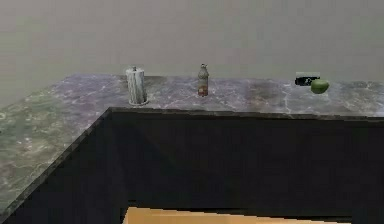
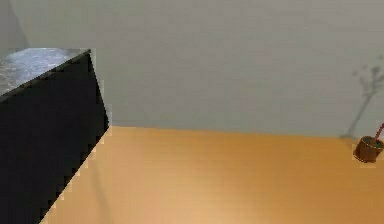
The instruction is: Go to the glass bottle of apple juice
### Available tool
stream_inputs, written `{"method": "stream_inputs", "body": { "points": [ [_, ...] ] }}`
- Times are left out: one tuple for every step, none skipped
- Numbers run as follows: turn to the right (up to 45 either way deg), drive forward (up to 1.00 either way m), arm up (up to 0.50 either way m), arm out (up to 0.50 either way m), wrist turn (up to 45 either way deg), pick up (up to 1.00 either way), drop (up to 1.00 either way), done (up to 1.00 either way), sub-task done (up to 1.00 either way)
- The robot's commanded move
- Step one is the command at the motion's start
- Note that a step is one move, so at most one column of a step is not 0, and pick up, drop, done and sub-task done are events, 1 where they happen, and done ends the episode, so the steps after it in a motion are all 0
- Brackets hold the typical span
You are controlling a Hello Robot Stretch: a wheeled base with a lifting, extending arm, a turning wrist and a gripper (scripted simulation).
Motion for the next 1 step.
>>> {"method": "stream_inputs", "body": {
  "points": [
    [0.0, 0.35, 0.0, 0.0, 0.0, 0.0, 0.0, 0.0, 0.0]
  ]
}}
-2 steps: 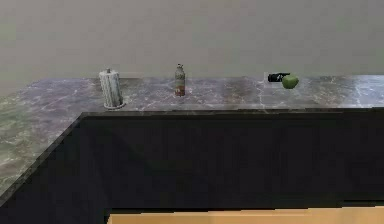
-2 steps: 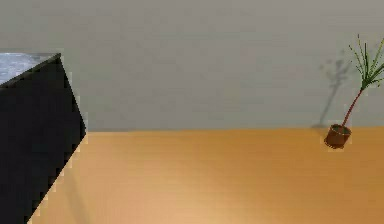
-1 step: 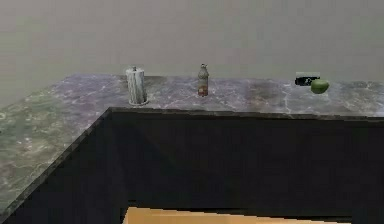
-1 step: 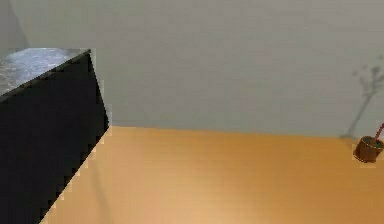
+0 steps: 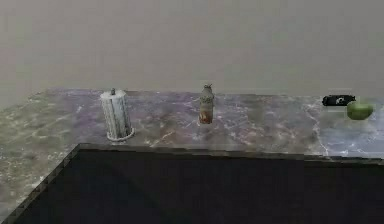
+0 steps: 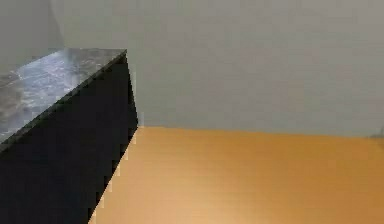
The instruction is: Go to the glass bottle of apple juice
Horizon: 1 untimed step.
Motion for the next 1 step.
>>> {"method": "stream_inputs", "body": {
  "points": [
    [0.0, 0.0, 0.0, 0.0, 0.0, 0.0, 0.0, 1.0, 0.0]
  ]
}}
